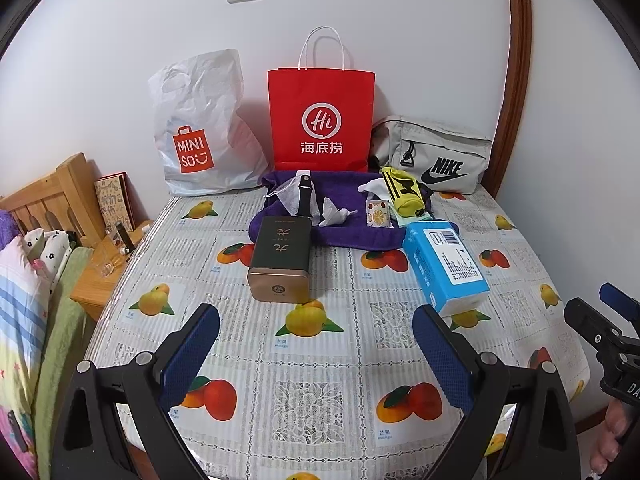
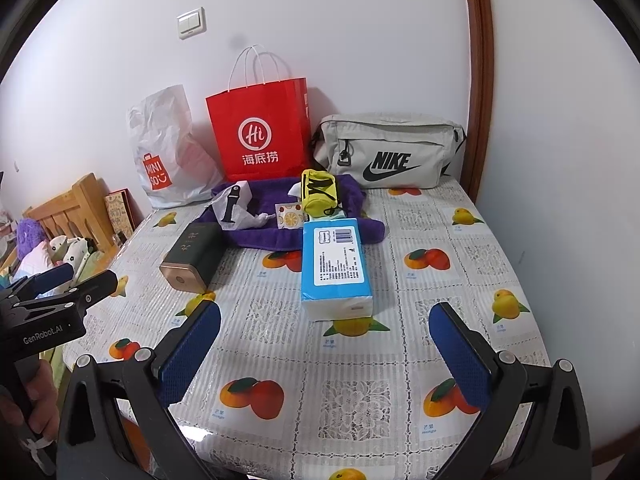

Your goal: Organize soft objects

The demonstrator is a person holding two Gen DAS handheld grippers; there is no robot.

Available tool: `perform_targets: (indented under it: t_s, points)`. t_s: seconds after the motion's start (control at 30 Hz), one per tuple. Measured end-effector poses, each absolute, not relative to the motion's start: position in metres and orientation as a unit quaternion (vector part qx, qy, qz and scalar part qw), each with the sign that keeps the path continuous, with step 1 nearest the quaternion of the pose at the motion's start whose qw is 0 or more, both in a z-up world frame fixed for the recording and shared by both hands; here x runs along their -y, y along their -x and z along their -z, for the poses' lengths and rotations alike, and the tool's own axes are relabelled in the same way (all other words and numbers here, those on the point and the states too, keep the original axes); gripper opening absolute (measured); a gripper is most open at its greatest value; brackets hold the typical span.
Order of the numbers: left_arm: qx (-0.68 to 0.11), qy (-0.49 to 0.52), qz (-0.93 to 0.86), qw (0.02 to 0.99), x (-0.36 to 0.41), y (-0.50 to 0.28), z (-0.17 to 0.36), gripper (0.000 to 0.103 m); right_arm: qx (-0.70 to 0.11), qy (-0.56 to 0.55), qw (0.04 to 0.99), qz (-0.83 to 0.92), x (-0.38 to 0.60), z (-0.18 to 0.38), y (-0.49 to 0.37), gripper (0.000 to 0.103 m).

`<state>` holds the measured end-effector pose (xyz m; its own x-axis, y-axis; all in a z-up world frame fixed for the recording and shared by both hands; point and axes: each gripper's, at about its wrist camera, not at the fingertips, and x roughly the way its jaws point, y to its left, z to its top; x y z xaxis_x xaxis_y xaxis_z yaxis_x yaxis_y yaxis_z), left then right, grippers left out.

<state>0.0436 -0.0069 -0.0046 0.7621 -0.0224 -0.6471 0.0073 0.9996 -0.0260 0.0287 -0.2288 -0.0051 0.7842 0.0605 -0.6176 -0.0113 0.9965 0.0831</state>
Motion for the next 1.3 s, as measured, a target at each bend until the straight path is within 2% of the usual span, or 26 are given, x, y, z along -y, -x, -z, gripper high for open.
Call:
perform_targets:
  t_s: [1.3]
  points:
    - [-0.346,0.011,0.01,0.938,0.0028,-0.0426,0.008,0.098,-0.327,-0.034,0.944,-0.019,0.2277,0.0043,-0.025,0.103]
